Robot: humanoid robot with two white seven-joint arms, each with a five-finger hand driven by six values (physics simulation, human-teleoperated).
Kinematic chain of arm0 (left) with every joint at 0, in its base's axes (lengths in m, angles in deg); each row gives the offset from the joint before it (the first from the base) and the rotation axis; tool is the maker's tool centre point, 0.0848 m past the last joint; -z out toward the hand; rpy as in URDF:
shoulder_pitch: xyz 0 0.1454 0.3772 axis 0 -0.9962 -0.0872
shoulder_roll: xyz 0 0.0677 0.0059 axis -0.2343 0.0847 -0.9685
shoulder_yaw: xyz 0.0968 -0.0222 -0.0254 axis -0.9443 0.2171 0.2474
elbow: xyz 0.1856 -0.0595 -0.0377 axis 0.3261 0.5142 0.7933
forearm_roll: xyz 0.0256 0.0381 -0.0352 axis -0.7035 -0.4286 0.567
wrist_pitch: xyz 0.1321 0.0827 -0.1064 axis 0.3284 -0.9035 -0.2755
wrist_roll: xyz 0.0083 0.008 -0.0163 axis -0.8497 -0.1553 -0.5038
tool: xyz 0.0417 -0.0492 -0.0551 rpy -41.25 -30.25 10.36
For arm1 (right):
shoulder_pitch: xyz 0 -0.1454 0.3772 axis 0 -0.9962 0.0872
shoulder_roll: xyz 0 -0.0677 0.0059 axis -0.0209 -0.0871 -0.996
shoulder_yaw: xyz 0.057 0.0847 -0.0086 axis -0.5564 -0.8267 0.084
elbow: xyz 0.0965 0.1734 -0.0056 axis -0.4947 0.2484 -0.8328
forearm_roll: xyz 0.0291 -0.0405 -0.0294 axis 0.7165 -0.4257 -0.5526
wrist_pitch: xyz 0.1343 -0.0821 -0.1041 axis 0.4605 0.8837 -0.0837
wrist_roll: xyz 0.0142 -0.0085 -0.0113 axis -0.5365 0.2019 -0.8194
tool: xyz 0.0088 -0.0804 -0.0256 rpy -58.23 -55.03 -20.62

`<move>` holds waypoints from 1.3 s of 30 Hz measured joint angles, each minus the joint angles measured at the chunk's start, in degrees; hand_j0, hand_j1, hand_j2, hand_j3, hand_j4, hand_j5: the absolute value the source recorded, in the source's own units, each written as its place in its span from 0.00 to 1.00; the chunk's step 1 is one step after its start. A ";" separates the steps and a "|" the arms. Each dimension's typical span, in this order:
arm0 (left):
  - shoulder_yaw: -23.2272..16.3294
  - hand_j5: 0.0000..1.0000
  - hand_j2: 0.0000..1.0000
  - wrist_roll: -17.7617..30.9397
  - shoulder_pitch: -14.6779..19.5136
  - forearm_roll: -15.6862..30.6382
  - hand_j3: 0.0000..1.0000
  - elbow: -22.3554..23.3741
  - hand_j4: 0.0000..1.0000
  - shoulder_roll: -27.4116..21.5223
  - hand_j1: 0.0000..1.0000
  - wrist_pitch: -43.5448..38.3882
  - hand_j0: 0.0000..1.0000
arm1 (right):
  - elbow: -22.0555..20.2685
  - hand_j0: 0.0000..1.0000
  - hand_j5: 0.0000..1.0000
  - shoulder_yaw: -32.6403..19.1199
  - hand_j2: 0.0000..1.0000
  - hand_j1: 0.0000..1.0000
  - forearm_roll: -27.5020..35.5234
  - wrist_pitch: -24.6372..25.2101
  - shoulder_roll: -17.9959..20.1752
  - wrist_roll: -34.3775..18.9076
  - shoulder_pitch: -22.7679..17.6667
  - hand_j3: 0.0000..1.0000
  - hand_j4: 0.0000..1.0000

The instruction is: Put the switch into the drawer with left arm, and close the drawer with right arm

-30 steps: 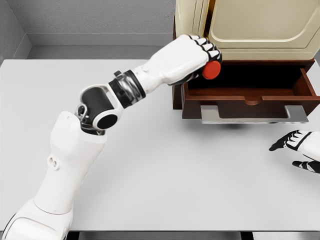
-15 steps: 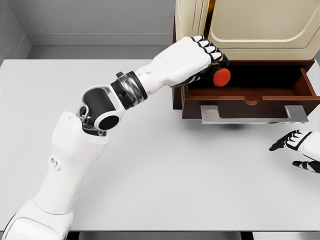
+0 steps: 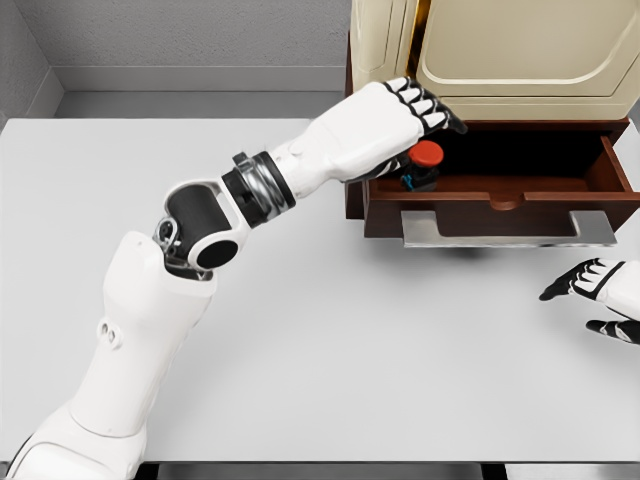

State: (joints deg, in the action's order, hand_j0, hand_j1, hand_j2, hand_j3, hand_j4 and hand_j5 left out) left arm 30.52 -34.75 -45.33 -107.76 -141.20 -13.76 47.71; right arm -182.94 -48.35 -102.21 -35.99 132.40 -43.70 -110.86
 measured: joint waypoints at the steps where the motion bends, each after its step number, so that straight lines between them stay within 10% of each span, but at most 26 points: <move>1: -0.43 0.85 0.85 0.00 0.00 0.12 0.85 -0.22 0.85 0.00 0.85 0.06 0.85 | 0.03 0.74 0.74 -0.01 0.74 0.74 0.00 0.00 0.01 0.00 0.00 0.74 0.74; 6: -2.22 0.85 0.85 0.26 -0.26 8.58 0.85 -3.90 0.85 0.00 0.85 -1.06 0.85 | 0.11 0.74 0.74 -0.02 0.74 0.74 0.00 0.00 0.06 0.00 0.00 0.74 0.74; 24: -11.64 1.00 1.00 9.65 13.53 79.34 1.00 -6.65 1.00 -14.81 1.00 -33.51 1.00 | 0.64 0.77 0.77 -0.02 0.77 0.77 -0.02 0.00 0.12 0.08 0.00 0.77 0.77; 39: -13.24 1.00 1.00 -4.86 13.45 85.79 1.00 -0.04 1.00 -17.02 1.00 -51.93 1.00 | 0.85 0.77 0.77 0.05 0.77 0.77 -0.09 0.00 0.45 0.09 0.00 0.77 0.77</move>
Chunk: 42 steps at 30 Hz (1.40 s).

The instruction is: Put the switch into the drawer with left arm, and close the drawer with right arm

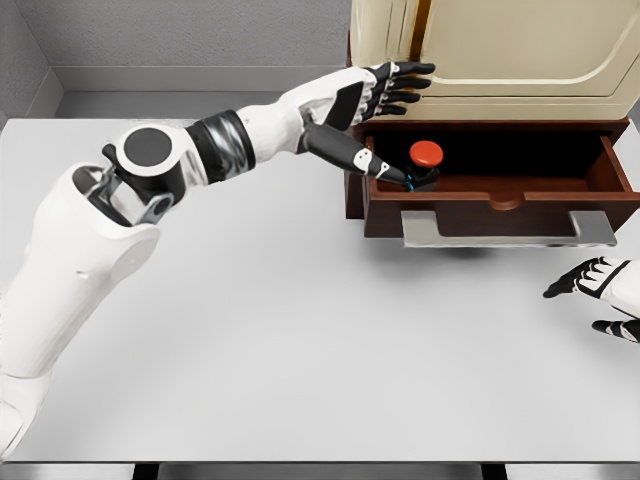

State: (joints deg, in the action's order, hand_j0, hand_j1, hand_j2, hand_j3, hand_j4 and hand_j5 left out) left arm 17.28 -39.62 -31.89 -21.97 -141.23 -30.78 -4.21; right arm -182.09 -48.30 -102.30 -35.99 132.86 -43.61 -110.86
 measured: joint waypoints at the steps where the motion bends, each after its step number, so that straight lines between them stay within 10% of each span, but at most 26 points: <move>1: -0.11 1.00 1.00 -0.12 -0.26 0.03 1.00 -0.54 1.00 -0.02 1.00 -0.08 1.00 | 0.04 0.77 0.77 0.00 0.77 0.77 0.00 0.00 0.00 0.00 0.00 0.77 0.77; 42: -3.89 1.00 1.00 -0.45 0.88 -1.07 1.00 1.51 1.00 7.69 1.00 -7.03 1.00 | 1.36 0.78 0.78 -0.06 0.78 0.78 0.00 0.00 0.28 0.00 0.00 0.78 0.78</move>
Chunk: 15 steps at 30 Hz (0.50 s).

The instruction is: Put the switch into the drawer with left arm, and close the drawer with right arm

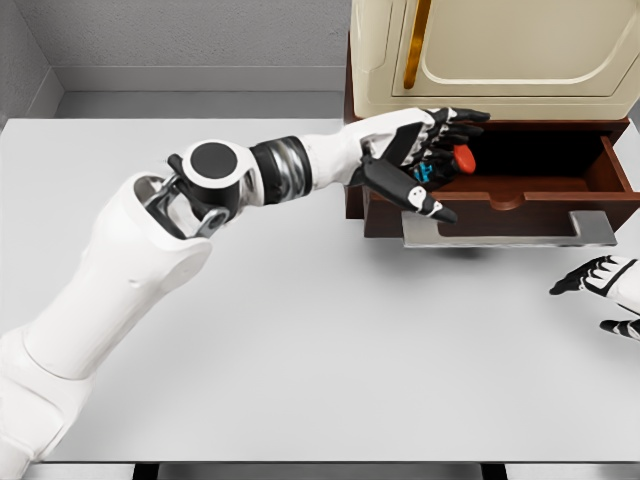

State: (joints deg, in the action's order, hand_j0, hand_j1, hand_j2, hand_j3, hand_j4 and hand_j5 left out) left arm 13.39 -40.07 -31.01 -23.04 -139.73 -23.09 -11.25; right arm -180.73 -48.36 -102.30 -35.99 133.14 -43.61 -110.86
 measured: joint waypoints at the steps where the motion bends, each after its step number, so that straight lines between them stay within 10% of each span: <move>1: -0.08 1.00 1.00 0.00 0.00 -0.79 1.00 0.27 1.00 1.02 1.00 0.00 1.00 | 0.03 0.78 0.78 0.00 0.78 0.78 0.00 0.00 0.01 0.00 0.00 0.78 0.78; 15: 0.13 1.00 1.00 0.21 -0.44 -2.78 1.00 -6.49 1.00 1.21 1.00 0.59 1.00 | 0.28 0.78 0.78 -0.01 0.78 0.78 0.09 0.00 0.17 0.00 0.00 0.78 0.78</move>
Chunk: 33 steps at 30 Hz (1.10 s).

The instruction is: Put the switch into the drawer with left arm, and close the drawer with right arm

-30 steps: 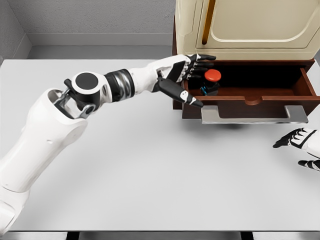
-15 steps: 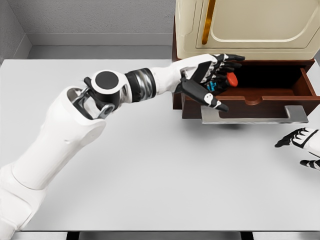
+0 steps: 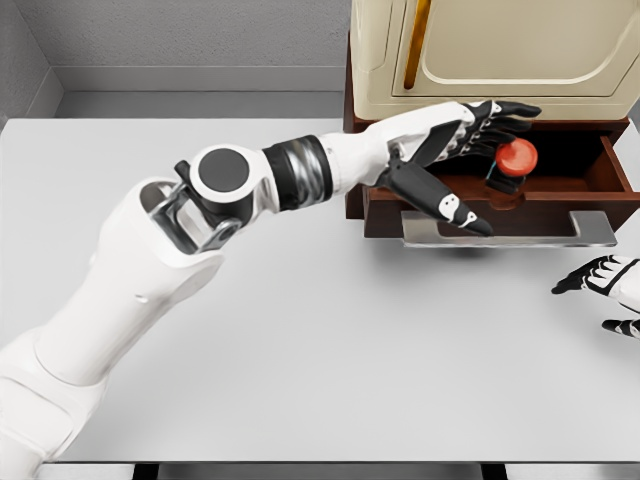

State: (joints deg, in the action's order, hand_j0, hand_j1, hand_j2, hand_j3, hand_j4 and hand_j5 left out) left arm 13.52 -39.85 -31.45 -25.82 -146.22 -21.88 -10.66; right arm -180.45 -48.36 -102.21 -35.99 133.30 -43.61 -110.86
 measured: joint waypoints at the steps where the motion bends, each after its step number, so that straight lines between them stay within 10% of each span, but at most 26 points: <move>1: 0.08 1.00 1.00 0.00 0.00 0.02 1.00 -0.14 1.00 -0.03 1.00 0.00 1.00 | 0.00 0.79 0.79 0.00 0.79 0.79 0.00 0.00 0.00 0.00 0.00 0.79 0.79; 13: 8.34 1.00 1.00 0.91 -4.92 4.83 1.00 -1.00 1.00 -13.35 1.00 0.64 1.00 | 0.06 0.80 0.80 0.00 0.80 0.80 -0.07 0.00 0.00 -0.01 0.00 0.80 0.80; 17: 9.18 1.00 1.00 8.60 -6.50 7.46 1.00 -1.48 1.00 -17.85 1.00 8.04 1.00 | -0.20 0.80 0.80 0.00 0.80 0.80 -0.01 0.00 0.25 -0.01 0.00 0.80 0.80; 25: 18.27 1.00 1.00 14.58 -26.80 10.89 1.00 -1.52 1.00 -34.86 1.00 44.69 1.00 | -1.10 0.72 0.72 0.00 0.72 0.72 0.42 0.00 2.65 0.14 0.01 0.72 0.72; 33: 34.28 1.00 1.00 15.00 -37.71 -8.19 1.00 13.12 1.00 -33.34 1.00 66.19 1.00 | -2.59 0.56 0.56 -1.01 0.56 0.56 0.78 0.00 3.29 0.49 0.00 0.56 0.56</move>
State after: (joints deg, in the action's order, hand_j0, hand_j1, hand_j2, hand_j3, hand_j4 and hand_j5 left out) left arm 47.81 -24.86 -69.15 -34.01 -133.10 -55.22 55.54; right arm -183.04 -49.37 -101.43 -35.99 136.59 -43.12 -110.86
